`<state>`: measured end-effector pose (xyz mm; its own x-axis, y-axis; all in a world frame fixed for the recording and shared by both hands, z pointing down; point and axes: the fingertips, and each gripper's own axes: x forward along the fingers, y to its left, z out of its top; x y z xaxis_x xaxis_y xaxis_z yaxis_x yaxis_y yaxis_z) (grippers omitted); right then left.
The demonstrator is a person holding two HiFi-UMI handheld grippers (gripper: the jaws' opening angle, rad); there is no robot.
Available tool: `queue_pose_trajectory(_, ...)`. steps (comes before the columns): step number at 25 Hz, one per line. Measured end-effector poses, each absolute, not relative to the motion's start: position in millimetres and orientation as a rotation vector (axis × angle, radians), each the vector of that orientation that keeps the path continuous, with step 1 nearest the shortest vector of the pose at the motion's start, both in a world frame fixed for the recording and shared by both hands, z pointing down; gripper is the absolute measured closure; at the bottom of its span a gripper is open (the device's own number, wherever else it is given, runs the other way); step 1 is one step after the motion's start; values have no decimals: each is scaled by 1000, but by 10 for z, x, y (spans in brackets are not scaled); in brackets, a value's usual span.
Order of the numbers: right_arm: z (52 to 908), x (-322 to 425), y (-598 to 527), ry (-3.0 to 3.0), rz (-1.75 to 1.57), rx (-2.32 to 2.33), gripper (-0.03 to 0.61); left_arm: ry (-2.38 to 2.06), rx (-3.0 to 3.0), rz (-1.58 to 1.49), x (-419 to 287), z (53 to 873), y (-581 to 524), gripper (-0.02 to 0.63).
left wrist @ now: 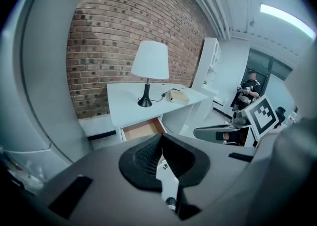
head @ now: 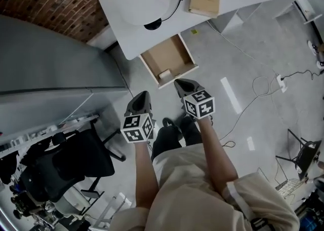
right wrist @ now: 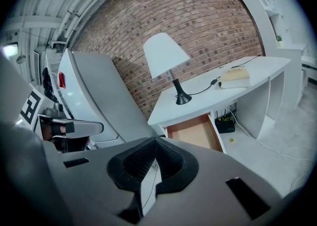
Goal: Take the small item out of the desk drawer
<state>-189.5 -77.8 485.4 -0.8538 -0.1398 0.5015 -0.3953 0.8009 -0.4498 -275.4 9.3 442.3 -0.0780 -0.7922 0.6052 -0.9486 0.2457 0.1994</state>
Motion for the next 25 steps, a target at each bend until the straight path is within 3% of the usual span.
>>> queue_pose_trajectory(25, 6001, -1758, -893, -2325, 924, 825, 554, -1275, 1970, 710, -2698, 6110, -902, 597)
